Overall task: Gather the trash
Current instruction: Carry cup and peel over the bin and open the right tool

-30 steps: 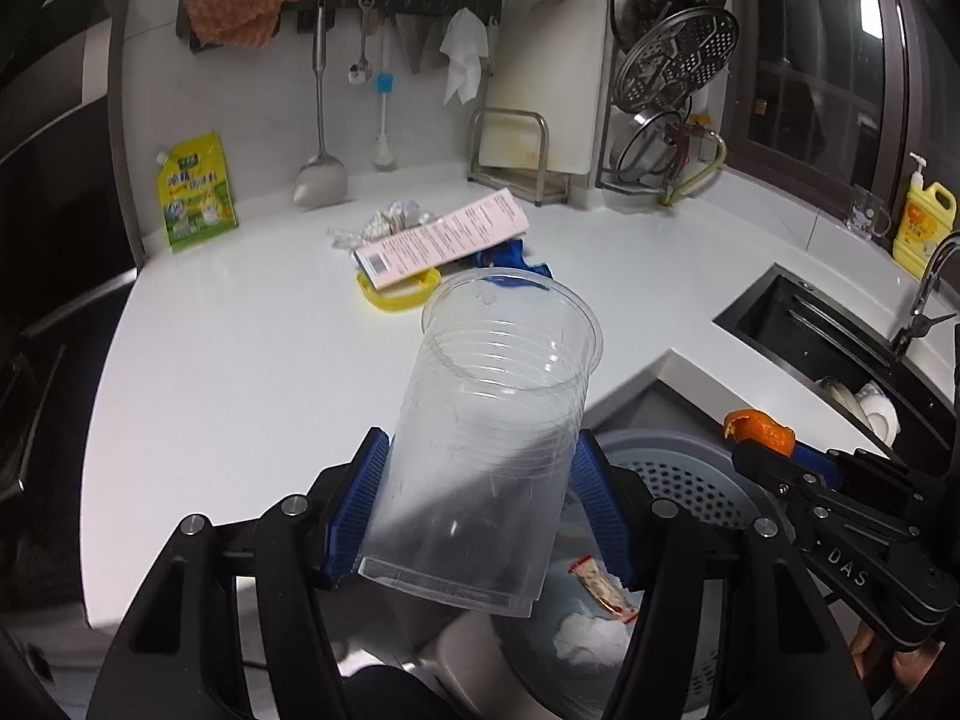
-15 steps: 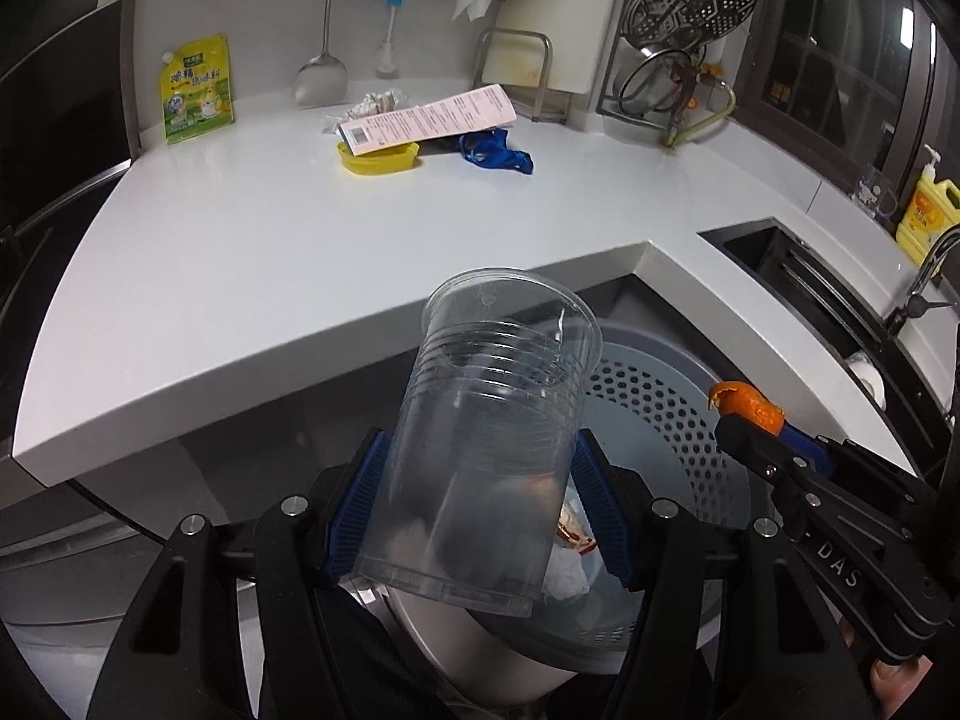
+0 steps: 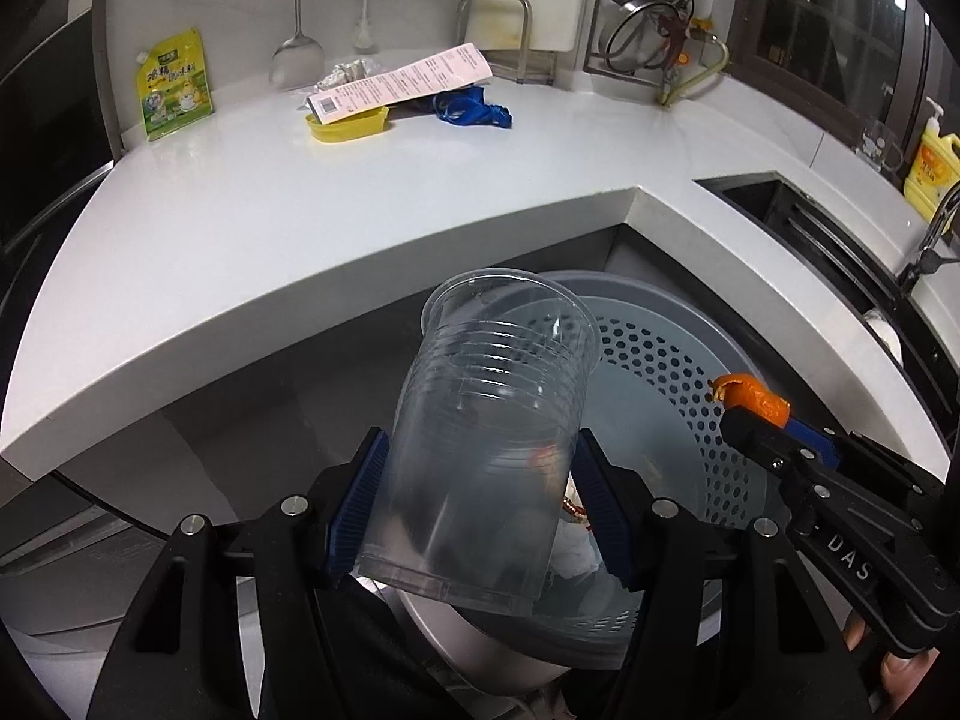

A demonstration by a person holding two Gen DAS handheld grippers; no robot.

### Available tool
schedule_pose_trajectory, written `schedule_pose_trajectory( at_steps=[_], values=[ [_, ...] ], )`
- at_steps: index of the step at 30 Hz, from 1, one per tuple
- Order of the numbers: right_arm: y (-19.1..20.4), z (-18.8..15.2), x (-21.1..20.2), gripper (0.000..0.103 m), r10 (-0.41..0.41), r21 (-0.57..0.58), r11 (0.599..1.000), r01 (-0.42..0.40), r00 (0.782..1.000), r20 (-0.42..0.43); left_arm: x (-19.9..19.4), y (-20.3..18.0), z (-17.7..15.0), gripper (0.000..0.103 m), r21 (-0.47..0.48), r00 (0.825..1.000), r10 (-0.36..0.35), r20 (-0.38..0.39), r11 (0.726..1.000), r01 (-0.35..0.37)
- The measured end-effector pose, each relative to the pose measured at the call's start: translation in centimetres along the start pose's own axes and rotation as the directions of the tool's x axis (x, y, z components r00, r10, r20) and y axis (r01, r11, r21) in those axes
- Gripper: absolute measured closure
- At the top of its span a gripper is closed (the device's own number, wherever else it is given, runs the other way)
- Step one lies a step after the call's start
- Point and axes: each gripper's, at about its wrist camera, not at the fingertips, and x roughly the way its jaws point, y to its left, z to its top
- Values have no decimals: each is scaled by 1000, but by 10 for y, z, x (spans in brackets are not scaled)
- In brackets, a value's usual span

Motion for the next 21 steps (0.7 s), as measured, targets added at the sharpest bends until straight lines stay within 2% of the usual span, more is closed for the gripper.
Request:
schedule_pose_trajectory(
  at_steps=[16,18,21],
  values=[
    [-7,-2,7,80,0,20,1000,1,1000,-15,12,-9,-5,41,27,999,12,-42,1000,-11],
    [-8,-2,7,78,-4,21,1000,4,1000,-13,12,-10,-5,41,28,999,17,-40,999,-16],
    [-9,-2,6,68,-7,28,1000,7,1000,-8,12,-10,-5,39,34,999,29,-44,999,-28]
  ],
)
